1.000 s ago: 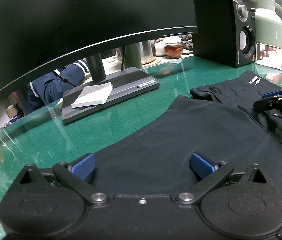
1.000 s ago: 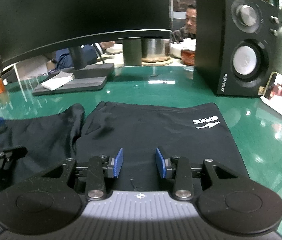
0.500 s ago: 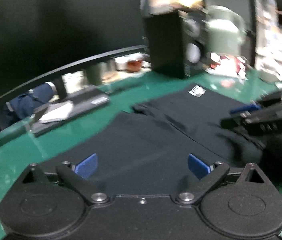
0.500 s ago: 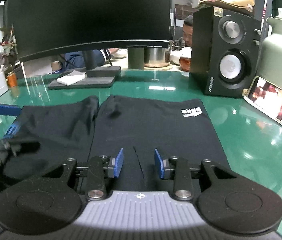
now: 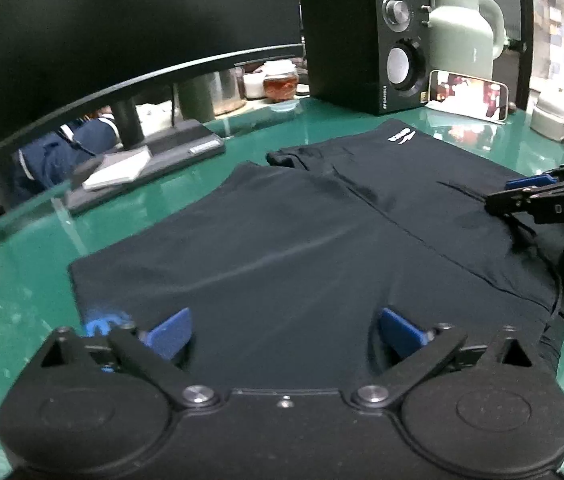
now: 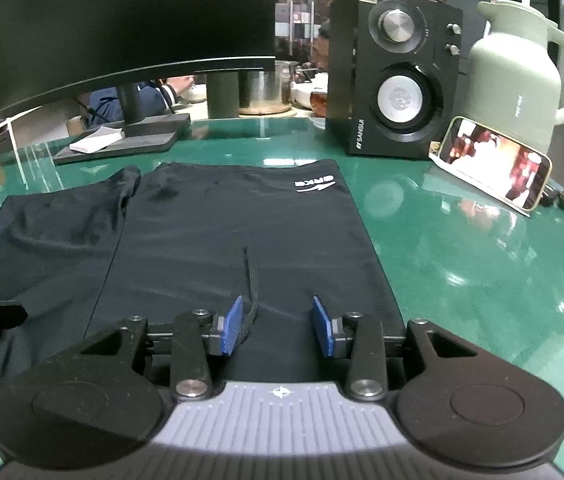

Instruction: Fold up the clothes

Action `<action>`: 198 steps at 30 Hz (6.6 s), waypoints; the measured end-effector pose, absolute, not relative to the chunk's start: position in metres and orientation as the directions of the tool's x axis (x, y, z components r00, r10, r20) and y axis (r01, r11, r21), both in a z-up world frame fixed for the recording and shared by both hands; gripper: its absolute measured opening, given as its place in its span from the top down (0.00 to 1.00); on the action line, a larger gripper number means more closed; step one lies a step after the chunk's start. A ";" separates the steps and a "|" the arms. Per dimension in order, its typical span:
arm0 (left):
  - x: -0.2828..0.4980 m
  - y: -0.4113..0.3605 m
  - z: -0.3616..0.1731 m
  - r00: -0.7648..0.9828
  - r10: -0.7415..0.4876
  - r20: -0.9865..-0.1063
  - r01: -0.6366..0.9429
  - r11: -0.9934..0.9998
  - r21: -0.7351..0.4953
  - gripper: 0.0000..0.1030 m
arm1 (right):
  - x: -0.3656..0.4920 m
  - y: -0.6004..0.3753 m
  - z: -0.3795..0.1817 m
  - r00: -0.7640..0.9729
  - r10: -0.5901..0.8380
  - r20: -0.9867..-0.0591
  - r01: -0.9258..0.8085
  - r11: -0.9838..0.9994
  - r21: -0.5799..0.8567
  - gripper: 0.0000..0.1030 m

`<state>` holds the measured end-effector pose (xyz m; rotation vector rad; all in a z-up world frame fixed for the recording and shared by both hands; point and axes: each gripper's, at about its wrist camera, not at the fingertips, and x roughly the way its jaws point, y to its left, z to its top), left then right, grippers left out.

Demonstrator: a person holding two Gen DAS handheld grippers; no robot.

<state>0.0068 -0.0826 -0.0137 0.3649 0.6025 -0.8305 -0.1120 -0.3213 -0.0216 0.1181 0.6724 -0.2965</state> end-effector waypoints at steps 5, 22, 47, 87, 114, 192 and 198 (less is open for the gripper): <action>-0.016 -0.082 -0.005 0.502 -0.590 -0.632 0.806 0.584 0.095 0.10 | -0.126 -0.303 -0.012 0.776 -0.139 -0.616 0.217 0.975 0.053 0.65; -0.005 -0.057 -0.028 0.474 -0.546 -0.691 0.765 0.644 0.016 0.00 | -0.133 -0.319 -0.023 0.748 -0.205 -0.631 0.266 0.964 0.002 0.65; -0.005 -0.057 -0.030 0.470 -0.554 -0.687 0.771 0.637 0.015 0.00 | -0.134 -0.321 -0.024 0.750 -0.212 -0.627 0.272 0.962 0.000 0.63; -0.005 -0.060 -0.029 0.475 -0.556 -0.682 0.772 0.635 0.019 0.00 | -0.133 -0.319 -0.025 0.749 -0.218 -0.626 0.275 0.961 -0.006 0.62; -0.013 -0.072 -0.017 0.492 -0.561 -0.666 0.788 0.612 0.067 0.09 | -0.144 -0.317 -0.018 0.758 -0.197 -0.622 0.286 0.957 0.045 0.68; 0.124 -0.075 -0.029 0.658 -0.373 -0.654 0.588 0.797 0.137 0.00 | 0.023 -0.300 -0.026 0.699 -0.202 -0.686 0.257 0.966 -0.024 0.78; 0.129 -0.071 -0.029 0.642 -0.388 -0.662 0.594 0.797 0.109 0.00 | 0.027 -0.300 -0.029 0.710 -0.198 -0.676 0.257 0.966 -0.014 0.78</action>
